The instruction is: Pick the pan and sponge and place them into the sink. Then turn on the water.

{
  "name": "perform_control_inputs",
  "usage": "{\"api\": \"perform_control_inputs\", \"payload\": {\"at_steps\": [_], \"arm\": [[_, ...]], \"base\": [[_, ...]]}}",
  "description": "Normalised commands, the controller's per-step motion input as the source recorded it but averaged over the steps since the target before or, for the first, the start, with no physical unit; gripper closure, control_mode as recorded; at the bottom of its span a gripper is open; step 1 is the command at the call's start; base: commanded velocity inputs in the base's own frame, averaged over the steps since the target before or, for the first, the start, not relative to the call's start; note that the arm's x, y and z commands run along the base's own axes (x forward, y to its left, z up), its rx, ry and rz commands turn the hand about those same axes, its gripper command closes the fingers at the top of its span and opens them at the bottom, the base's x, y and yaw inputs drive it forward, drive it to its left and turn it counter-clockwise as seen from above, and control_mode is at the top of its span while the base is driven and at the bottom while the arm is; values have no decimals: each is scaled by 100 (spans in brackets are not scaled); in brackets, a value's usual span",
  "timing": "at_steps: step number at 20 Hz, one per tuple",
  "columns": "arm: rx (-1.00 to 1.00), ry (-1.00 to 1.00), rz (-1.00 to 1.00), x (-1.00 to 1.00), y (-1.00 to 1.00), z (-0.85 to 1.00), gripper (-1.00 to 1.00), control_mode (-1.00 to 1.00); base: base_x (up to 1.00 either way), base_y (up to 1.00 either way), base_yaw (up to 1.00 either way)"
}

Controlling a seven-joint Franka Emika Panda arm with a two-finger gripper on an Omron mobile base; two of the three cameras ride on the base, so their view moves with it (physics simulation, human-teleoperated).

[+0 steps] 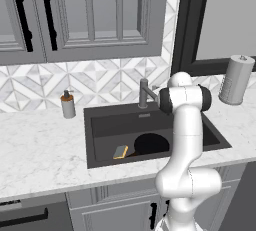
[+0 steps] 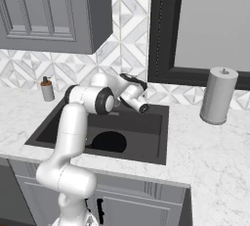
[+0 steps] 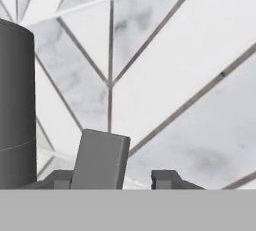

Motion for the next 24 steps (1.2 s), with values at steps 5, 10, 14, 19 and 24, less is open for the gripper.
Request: {"api": "perform_control_inputs", "payload": {"at_steps": [5, 10, 14, 19, 24], "arm": [[0, 0, 0, 0, -23, 0, 100, -100], [5, 10, -4, 0, -55, -3, 100, -100], [4, 15, -7, 5, -52, -13, 100, -100], [2, 16, -8, 3, -59, -16, 100, -100], [2, 15, -10, 0, -71, -15, 100, -100]], "base": [[0, 0, 0], [0, 0, 0], [0, 0, 0], [0, 0, 0], [0, 0, 0]]}}
